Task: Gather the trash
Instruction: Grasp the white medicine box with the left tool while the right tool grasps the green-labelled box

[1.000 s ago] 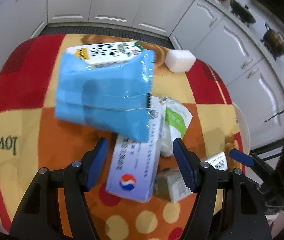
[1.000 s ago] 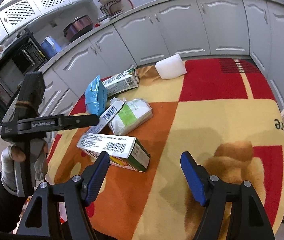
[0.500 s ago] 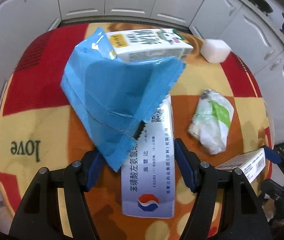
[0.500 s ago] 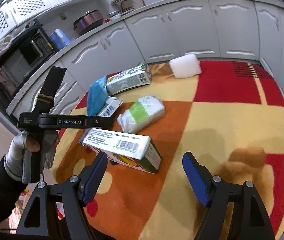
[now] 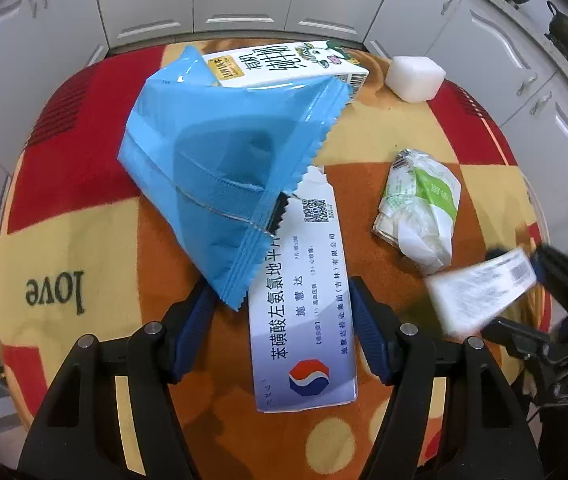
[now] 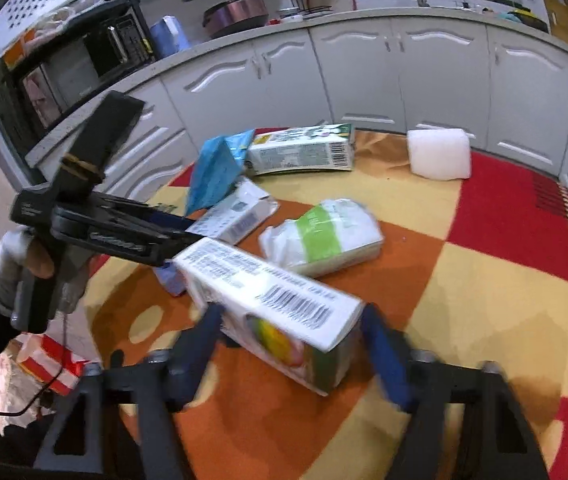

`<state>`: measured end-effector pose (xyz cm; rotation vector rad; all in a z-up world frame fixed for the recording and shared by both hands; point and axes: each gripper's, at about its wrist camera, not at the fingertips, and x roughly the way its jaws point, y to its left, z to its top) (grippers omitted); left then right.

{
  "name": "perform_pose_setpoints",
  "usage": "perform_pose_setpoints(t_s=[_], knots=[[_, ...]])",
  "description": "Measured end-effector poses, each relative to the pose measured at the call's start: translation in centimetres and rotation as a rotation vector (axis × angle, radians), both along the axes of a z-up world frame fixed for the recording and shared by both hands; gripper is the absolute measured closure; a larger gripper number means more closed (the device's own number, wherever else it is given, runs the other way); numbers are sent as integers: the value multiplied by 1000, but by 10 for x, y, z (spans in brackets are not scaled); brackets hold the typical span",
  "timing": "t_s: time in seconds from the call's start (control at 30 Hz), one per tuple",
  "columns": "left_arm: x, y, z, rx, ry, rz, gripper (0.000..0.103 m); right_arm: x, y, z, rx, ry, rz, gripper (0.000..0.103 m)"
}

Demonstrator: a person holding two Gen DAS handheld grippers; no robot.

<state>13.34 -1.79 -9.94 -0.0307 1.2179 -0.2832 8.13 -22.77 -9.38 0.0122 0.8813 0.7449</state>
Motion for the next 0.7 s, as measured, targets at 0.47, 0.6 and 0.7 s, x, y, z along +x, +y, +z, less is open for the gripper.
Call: perform_pose_setpoints(t_s=[0.47,0.6,0.7], knots=[[-17,-3,-1,29,-52,-12,51,-22,26,10,-3,-50,39,48],[-22,1,0,13,-65,-5,59,-36,34,7,-58,-104,29,71],[-28,3,2,-23,-62,4,59,-43,22,13,-76,-133,-22,74]])
